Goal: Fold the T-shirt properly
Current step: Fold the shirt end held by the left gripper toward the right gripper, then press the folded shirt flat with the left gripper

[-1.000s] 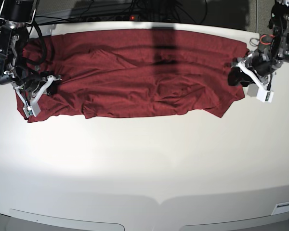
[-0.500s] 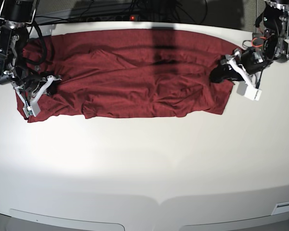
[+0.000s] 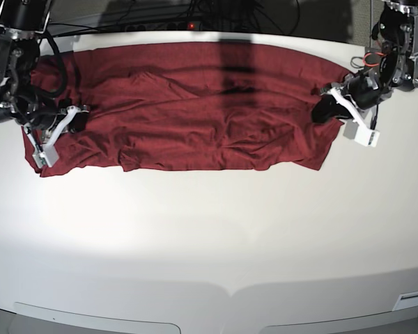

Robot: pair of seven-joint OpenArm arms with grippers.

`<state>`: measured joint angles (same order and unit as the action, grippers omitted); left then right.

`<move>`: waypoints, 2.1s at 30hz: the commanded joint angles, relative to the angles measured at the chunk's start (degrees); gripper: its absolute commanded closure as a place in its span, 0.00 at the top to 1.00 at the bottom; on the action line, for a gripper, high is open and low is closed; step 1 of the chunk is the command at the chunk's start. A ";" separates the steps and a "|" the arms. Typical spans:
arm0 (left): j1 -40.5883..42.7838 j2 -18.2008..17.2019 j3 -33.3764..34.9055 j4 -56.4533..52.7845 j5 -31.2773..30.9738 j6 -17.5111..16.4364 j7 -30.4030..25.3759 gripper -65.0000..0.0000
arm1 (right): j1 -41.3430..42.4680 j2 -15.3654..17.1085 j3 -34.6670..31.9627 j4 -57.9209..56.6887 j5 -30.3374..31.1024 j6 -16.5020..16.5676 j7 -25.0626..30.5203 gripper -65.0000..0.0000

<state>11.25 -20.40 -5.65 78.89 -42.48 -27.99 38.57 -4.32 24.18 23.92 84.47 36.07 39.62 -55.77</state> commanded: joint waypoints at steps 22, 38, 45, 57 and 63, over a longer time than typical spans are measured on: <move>-0.04 -11.37 -14.19 0.61 -6.14 7.02 1.66 0.00 | 1.27 2.14 7.96 10.08 12.63 0.38 -3.74 0.00; 2.97 12.76 3.91 16.74 -16.79 3.98 5.29 0.00 | 1.29 2.16 7.96 10.08 14.10 0.38 -3.65 0.00; 0.87 21.88 11.26 16.74 -2.36 8.70 -2.01 0.00 | 1.27 2.16 7.96 10.08 14.08 0.38 -3.91 0.00; -0.98 23.41 13.64 16.72 -0.92 8.39 -0.76 0.34 | 1.29 2.14 7.96 10.08 14.12 0.38 -3.87 0.00; -1.46 23.39 13.62 16.76 -11.96 -4.28 2.43 0.47 | 1.29 2.16 7.96 10.08 14.08 0.38 -3.89 0.00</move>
<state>10.46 2.70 7.88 94.54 -53.23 -31.55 41.93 -3.81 25.26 31.48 93.65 49.01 39.75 -60.55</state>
